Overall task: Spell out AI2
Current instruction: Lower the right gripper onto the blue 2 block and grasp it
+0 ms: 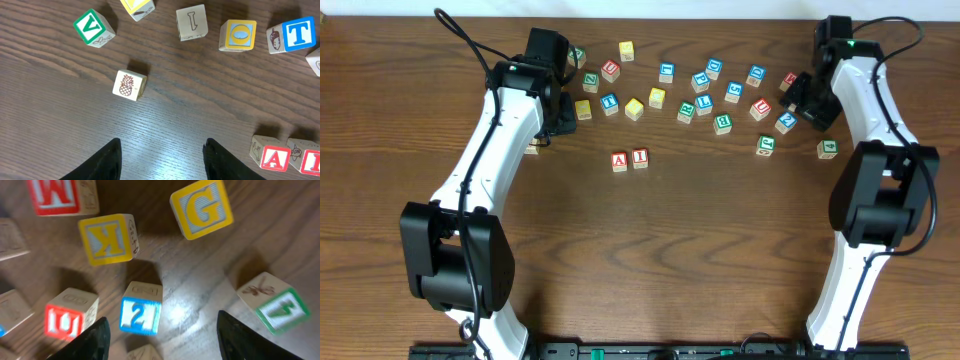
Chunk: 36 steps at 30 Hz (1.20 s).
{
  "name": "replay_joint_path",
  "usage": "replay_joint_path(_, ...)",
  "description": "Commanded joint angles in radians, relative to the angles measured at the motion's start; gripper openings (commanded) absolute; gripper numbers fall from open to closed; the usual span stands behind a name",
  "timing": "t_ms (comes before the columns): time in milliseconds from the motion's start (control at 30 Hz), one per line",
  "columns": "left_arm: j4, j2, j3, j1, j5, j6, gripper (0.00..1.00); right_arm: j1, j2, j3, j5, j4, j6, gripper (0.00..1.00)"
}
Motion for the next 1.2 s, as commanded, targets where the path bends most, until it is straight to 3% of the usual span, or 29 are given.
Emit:
replay_joint_path(0,-0.005,-0.001,0.0,0.0,-0.01,0.013,0.52,0.01,0.036,0.011,-0.006,0.008,0.013,0.59)
replay_joint_path(600,-0.005,-0.001,0.0,0.0,-0.01,0.013,0.52,0.016,0.066,-0.016,-0.014,0.058,0.014,0.52)
replay_joint_path(1167,-0.005,-0.001,0.0,0.0,-0.01,0.013,0.52,0.032,0.066,-0.035,-0.024,0.037,0.013,0.31)
